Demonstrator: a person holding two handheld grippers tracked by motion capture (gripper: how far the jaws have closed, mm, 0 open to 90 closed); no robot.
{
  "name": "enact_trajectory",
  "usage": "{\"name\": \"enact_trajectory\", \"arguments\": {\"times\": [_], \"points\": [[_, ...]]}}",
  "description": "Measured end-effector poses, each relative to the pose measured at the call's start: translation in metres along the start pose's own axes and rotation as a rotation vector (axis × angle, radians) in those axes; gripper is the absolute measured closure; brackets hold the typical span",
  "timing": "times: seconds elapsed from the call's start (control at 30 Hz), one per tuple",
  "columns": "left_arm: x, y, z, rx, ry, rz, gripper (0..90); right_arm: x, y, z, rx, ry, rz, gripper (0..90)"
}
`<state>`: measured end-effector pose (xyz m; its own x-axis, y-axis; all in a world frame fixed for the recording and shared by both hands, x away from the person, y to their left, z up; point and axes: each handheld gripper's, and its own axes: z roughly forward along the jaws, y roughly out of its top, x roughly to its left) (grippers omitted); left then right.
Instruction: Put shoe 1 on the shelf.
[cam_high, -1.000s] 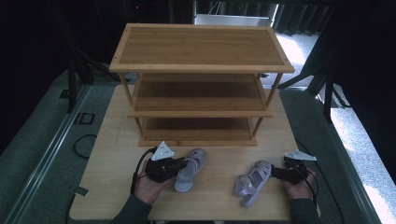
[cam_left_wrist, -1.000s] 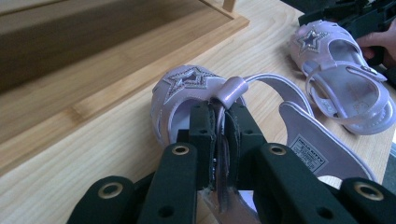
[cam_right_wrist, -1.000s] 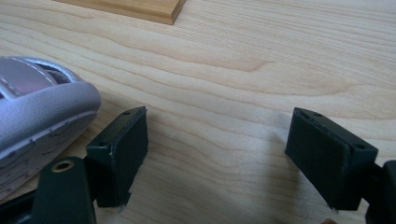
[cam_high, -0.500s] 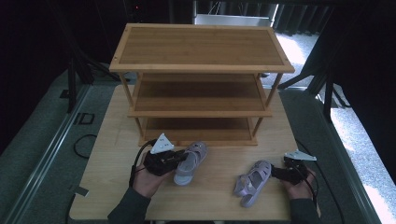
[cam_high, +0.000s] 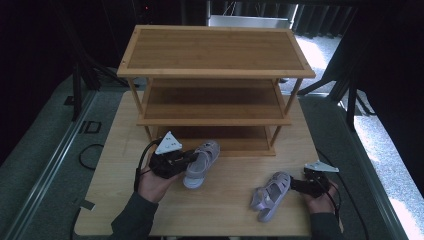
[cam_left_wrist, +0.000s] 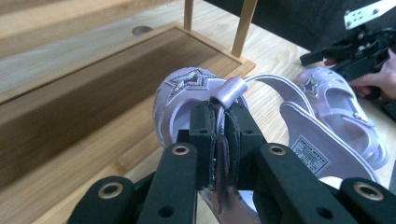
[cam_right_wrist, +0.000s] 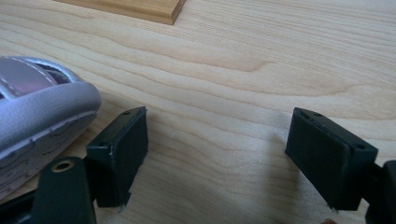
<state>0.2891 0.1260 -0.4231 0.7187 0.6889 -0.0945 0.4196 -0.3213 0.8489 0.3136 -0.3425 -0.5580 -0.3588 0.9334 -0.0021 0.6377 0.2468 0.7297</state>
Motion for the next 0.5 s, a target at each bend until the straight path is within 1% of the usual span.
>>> {"name": "enact_trajectory", "arguments": {"times": [0.2,0.43,0.5], "points": [[0.003,0.010,-0.005,-0.020,-0.014,-0.003,82.9,0.000,0.000,0.000,0.000,0.000,0.000,20.3],[0.001,0.023,-0.011,-0.027,-0.026,0.018,82.9,0.000,0.000,0.000,0.000,0.000,0.000,20.3],[0.001,0.027,-0.013,-0.031,-0.024,0.029,82.9,0.000,0.000,0.000,0.000,0.000,0.000,20.3]]}}
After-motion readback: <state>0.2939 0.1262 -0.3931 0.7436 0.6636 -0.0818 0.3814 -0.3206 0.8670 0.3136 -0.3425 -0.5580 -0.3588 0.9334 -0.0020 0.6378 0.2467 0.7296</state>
